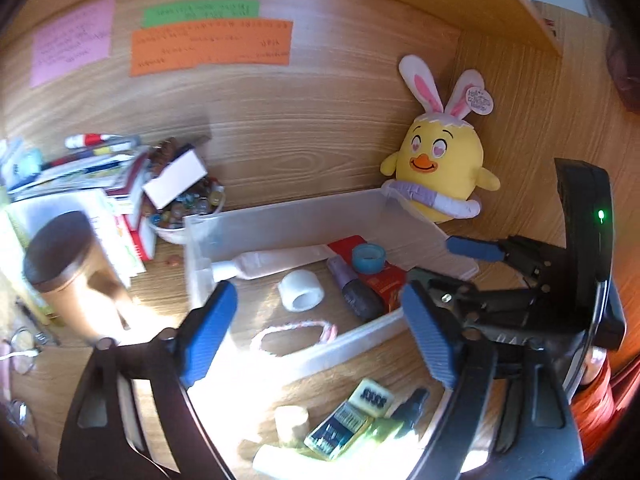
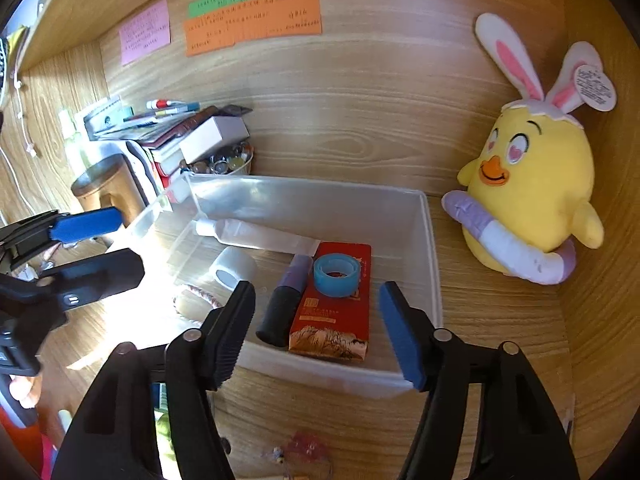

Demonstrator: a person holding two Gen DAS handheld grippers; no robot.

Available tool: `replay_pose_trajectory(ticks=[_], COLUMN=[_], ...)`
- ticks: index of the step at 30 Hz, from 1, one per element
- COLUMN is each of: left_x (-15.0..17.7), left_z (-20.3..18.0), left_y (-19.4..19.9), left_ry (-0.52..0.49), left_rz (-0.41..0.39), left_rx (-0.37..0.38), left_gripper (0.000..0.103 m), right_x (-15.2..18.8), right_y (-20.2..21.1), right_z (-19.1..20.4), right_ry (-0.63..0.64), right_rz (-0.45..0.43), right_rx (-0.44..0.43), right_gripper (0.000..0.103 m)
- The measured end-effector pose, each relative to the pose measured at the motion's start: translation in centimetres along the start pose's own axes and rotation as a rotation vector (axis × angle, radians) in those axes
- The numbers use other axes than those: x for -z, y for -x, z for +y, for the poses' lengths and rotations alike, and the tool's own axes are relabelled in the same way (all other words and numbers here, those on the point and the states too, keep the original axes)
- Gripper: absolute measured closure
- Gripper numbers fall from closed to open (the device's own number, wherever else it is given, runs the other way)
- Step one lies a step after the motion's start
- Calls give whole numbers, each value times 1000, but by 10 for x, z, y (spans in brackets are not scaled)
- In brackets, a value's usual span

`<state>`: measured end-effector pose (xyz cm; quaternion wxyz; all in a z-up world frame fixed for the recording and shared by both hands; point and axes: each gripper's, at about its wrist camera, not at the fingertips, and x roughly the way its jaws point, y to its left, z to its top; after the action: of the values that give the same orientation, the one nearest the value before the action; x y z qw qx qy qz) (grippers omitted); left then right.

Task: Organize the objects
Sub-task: 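Carry the tape roll and braided cord into the clear box, opening both grippers, then move the left gripper to the white tube while the right moves to the green bottle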

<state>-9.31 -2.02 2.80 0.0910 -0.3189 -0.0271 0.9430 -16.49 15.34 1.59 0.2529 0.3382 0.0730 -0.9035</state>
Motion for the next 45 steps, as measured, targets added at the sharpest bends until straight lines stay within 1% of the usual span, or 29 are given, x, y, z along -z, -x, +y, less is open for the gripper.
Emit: replay_pose_trajectory(ticks=[1,5,12,14,17,22,27,29,33,37,40,45], left_x=[4,25,73,85,106,135,150,155,164,168,167,161], left_z=[1,7,22,25,27,25,17,13,-2,-12,-11,-5], left_y=[5,22,45,50,57,73,83,83,75,65,55,42], left_ry=[-3,-1,44,58,71,49,-5,-26,-99,-165,-171,-140], left_rz=[-3,16,93,114,150,185,206,213,235,246,256,255], left_rx=[-9,-36,-72,-73,-73,-61,-19,-1,27,9,1,18], left_gripper=[12,10,10,10,10,10,10,9,9,9,9,9], right_x=[2,12,38,45,56,71,82,84,86,87,88,88], right_y=[4,15,34,39,46,50,51,53,53,52,51,44], right_z=[0,0,7,13,24,40,49,51,51,52,53,57], right_ry=[-3,-4,-10,-3,5,19,26,19,2,-2,-5,0], right_rz=[-4,-7,10,11,12,26,48,50,63,73,81,102], right_rx=[1,1,-44,-52,-67,-87,-95,-99,-115,-120,-129,-143], right_gripper=[36,35,31,30,26,24,24,24,22,22,22,22])
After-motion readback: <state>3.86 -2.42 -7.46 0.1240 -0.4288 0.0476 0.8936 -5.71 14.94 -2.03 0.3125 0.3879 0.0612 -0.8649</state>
